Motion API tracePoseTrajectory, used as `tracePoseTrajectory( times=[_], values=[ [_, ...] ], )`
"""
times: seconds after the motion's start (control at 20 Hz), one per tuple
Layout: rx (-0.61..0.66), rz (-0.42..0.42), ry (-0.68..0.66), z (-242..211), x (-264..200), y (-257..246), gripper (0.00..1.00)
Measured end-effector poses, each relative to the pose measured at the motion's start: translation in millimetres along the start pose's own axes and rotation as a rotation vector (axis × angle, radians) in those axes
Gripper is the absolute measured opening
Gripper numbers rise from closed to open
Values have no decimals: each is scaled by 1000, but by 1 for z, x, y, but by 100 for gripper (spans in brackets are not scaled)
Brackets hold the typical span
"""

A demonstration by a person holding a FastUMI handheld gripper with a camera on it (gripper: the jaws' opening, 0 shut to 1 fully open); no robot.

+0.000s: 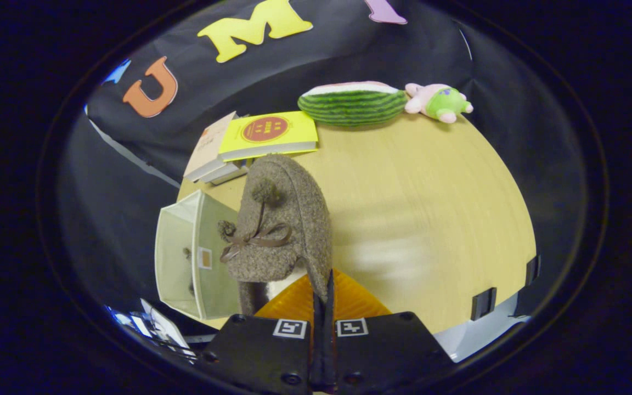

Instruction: Open the storage box then place both shoes into the box .Put the left shoe in first, then the right shoe, with the right side of both shoes facing outward in a uniform manner.

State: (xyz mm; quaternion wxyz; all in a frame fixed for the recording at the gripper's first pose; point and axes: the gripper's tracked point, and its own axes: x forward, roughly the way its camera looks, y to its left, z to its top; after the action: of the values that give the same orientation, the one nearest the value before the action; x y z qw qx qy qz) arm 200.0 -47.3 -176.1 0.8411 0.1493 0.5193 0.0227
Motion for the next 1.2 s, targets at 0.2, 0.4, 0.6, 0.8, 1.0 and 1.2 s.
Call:
tracePoseTrajectory(
  times=[0.2, 0.4, 0.6, 0.8, 1.0, 1.2],
  values=[
    [-52, 34, -15, 4, -15, 54, 6],
    [-37, 54, -37, 6, -16, 104, 7],
    [-30, 75, -33, -2, -1, 155, 7],
    [-30, 98, -42, -9, 17, 200, 8],
    [-25, 111, -38, -20, 37, 228, 8],
    [17, 108, -66, -25, 50, 234, 10]
  ],
)
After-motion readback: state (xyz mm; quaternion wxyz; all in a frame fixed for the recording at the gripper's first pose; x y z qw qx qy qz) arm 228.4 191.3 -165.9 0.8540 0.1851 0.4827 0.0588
